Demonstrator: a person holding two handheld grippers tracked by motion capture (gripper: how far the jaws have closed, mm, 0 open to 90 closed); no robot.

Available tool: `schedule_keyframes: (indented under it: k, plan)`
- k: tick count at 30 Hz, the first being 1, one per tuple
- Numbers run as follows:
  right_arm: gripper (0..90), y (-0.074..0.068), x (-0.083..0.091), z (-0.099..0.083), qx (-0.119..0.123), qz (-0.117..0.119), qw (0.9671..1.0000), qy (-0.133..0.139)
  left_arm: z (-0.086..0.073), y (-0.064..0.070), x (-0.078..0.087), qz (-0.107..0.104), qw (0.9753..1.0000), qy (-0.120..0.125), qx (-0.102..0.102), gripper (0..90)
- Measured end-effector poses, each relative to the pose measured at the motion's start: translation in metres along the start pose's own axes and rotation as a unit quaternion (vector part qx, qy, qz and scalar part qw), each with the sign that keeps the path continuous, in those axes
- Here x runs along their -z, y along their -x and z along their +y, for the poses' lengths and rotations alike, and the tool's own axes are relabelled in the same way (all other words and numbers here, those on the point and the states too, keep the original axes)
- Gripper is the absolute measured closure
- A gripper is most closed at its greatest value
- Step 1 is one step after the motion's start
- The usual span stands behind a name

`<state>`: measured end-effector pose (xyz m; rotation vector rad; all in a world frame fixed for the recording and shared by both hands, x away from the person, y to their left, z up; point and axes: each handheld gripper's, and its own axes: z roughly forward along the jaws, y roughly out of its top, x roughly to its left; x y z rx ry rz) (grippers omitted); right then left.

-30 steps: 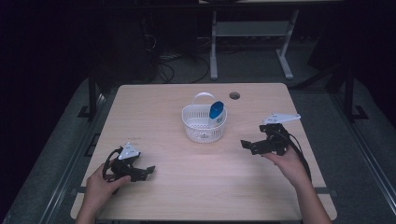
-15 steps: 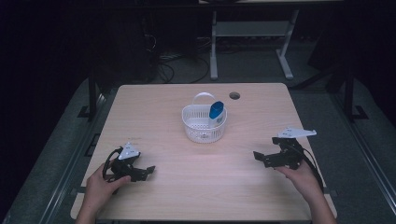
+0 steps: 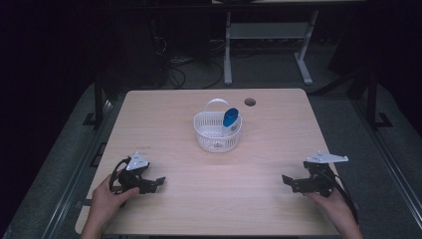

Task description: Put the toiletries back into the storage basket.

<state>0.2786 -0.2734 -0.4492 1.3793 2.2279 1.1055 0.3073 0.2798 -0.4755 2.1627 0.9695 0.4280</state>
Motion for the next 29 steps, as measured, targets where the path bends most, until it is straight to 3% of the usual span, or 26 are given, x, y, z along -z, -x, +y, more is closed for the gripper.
schedule_keyframes:
  k: [10,16,18,24,29]
  plan:
    - [0.0,0.008,0.006,-0.028,-0.012,-0.025,0.9995,-0.017,0.0,0.0,0.0,0.001,1.0,0.001,0.002,13.4]
    - [0.0,0.005,-0.002,-0.033,0.019,-0.066,0.9967,-0.044,0.0,0.001,0.0,0.0,1.0,0.001,0.003,13.4]
    - [0.0,0.005,-0.005,-0.035,0.022,-0.068,0.9959,-0.055,0.0,0.001,0.0,0.0,1.0,0.001,0.003,13.3]
    - [0.0,0.007,-0.007,-0.039,0.019,-0.063,0.9974,-0.031,0.0,0.001,0.0,0.0,1.0,0.001,0.002,13.3]
    - [0.0,0.008,-0.006,-0.039,0.009,-0.071,0.9969,-0.032,0.0,0.001,0.0,0.0,1.0,0.001,0.002,13.3]
